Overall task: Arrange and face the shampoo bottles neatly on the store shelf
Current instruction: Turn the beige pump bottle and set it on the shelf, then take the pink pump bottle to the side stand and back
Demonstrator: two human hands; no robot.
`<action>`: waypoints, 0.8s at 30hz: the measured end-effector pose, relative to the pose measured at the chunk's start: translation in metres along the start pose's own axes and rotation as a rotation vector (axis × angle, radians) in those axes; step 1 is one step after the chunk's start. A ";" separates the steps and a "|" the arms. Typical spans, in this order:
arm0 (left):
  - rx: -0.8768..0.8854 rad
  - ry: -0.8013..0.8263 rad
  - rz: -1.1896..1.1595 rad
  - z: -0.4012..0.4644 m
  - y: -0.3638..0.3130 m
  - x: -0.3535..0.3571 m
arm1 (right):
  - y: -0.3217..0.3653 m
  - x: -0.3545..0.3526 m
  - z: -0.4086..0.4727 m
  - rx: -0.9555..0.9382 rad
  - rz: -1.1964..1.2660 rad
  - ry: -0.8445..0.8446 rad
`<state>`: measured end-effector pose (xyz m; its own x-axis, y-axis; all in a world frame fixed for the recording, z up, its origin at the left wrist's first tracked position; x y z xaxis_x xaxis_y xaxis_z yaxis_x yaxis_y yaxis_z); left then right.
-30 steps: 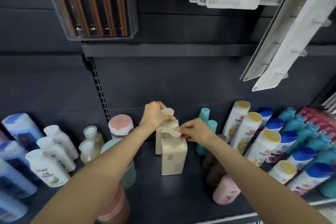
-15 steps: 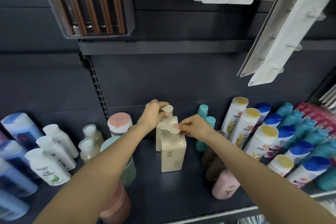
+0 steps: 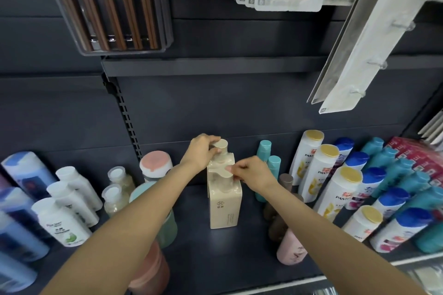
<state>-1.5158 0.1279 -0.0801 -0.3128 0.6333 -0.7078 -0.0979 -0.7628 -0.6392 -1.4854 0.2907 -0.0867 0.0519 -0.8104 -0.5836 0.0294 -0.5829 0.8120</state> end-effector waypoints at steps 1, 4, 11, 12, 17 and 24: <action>0.004 -0.002 0.004 -0.002 0.000 -0.001 | 0.000 0.000 -0.002 -0.003 -0.009 -0.012; 0.022 0.047 0.021 -0.012 -0.002 -0.011 | 0.005 0.001 -0.008 -0.050 -0.040 -0.070; 0.039 -0.066 0.050 -0.063 -0.009 -0.065 | 0.051 0.004 -0.031 -0.454 -0.213 -0.116; 0.038 -0.087 0.057 -0.076 -0.009 -0.074 | 0.055 0.007 -0.038 -0.492 -0.190 -0.089; -0.049 -0.197 0.086 -0.143 0.011 -0.115 | 0.057 0.036 -0.077 -0.607 -0.127 0.082; -0.211 0.101 0.088 -0.210 0.057 -0.143 | 0.049 0.090 -0.090 -0.605 -0.284 0.257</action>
<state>-1.2788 0.0219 -0.0784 -0.2141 0.5836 -0.7833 0.1278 -0.7782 -0.6148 -1.3896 0.1946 -0.0988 0.1916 -0.5490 -0.8136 0.6213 -0.5739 0.5336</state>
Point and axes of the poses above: each hand's wrist, its own z-axis towards the middle knuckle, its own x-axis out of the palm, y = z × x, the point moved 1 cm from there along z, towards the middle knuckle, and after that the axes turned 12 degrees about -y, right-handed, at the moved point
